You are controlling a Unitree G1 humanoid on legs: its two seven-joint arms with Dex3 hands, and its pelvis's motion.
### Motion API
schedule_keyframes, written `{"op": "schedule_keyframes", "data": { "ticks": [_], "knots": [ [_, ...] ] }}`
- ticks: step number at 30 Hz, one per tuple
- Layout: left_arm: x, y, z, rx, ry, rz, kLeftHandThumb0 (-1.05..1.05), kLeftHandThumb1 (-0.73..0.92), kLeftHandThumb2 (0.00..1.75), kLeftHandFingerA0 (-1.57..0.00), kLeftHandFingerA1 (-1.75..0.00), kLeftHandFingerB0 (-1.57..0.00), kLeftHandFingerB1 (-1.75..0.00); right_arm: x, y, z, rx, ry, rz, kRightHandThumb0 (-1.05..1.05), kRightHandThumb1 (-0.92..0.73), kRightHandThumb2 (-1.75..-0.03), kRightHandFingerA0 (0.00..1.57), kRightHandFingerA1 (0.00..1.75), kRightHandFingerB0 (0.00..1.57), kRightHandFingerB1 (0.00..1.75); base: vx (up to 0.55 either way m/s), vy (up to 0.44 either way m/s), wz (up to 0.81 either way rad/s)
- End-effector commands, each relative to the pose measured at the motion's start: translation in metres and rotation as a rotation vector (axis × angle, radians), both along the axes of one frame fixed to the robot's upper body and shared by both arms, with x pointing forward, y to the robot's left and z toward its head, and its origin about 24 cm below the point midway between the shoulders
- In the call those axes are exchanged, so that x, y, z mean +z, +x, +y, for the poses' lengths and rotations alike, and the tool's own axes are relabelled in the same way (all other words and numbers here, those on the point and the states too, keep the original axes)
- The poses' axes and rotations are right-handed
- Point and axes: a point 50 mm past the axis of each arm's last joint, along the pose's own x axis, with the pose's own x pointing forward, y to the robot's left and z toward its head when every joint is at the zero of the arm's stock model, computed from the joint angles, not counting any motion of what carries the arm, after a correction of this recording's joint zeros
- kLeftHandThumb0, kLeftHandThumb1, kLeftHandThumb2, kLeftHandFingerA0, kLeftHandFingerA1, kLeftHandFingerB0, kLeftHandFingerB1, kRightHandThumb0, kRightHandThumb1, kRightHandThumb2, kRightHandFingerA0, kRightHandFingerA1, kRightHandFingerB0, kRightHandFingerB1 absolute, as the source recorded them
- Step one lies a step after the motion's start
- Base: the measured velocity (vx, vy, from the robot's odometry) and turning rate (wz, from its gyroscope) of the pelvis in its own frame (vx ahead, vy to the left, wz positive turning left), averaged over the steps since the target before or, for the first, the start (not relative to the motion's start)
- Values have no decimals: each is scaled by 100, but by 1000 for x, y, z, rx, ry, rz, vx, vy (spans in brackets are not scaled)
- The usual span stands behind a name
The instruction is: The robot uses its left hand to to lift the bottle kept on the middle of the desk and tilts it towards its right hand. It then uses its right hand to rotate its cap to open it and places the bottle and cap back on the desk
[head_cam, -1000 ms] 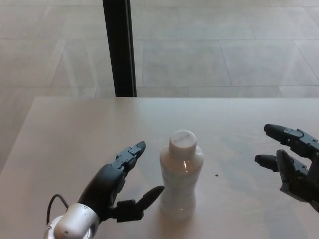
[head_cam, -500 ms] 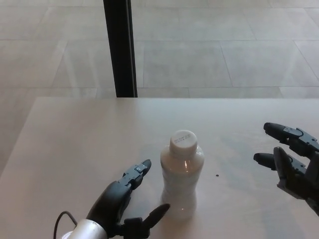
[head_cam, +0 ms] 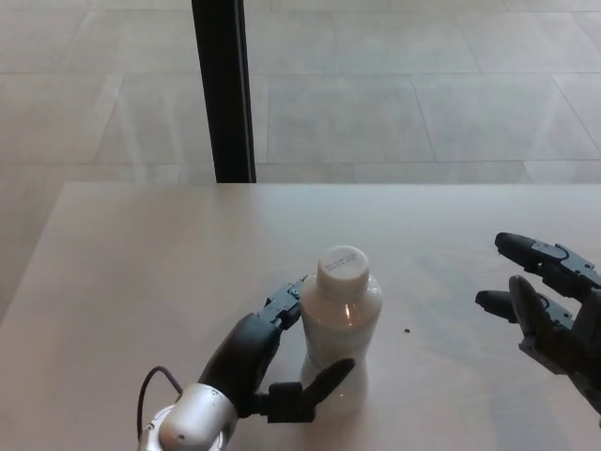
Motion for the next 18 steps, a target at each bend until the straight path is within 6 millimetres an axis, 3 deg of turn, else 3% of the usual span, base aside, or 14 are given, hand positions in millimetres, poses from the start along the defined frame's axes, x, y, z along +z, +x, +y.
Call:
{"op": "schedule_keyframes", "data": {
  "ticks": [1,6,7,8,10,11,15,16,17,18],
  "knots": [
    [6,7,-5,37,14,-27,-103,55,85,0,0,0,0,-5,-2,-4,-51,8,5,-67,-74,-62,55,81,54,38,0,0,0],
    [11,7,-17,16,-22,-8,-99,54,84,0,0,0,0,-6,-3,-3,-63,4,7,-67,-74,-63,52,78,53,38,0,0,0],
    [9,4,-23,8,-25,-1,-97,54,83,0,0,0,0,-7,-4,-3,-71,0,8,-66,-59,-98,54,78,47,54,0,0,0],
    [7,2,-26,6,-27,-6,-98,56,83,0,0,0,0,-7,-4,-3,-73,5,8,-66,-74,-63,54,81,55,39,0,0,0],
    [5,1,-29,14,-45,1,-97,57,83,0,0,0,0,-7,-3,-3,-77,0,6,-66,-74,-63,55,82,55,40,0,0,0],
    [2,-1,-32,12,-55,15,-95,68,61,0,0,0,0,-8,-4,-3,-81,3,4,-67,-74,-63,54,82,56,40,0,0,0],
    [-4,-5,-37,-11,-64,43,-98,68,62,0,0,0,0,-8,-4,-3,-101,2,0,-68,-73,-62,55,84,57,43,0,0,0],
    [-8,-7,-39,-22,-62,55,-94,58,78,0,0,0,0,-9,-3,-3,-112,-5,-4,-68,-73,-62,56,84,58,43,0,0,0],
    [-11,-9,-42,-27,-60,63,-92,66,60,0,0,0,0,-9,-3,-4,-119,0,-5,-65,-74,-63,54,85,56,41,0,0,0],
    [-14,-11,-47,-30,-58,75,-89,55,81,0,0,0,0,-9,-3,-5,-130,8,-7,-65,-74,-63,55,84,57,42,0,0,0]
  ]
}}
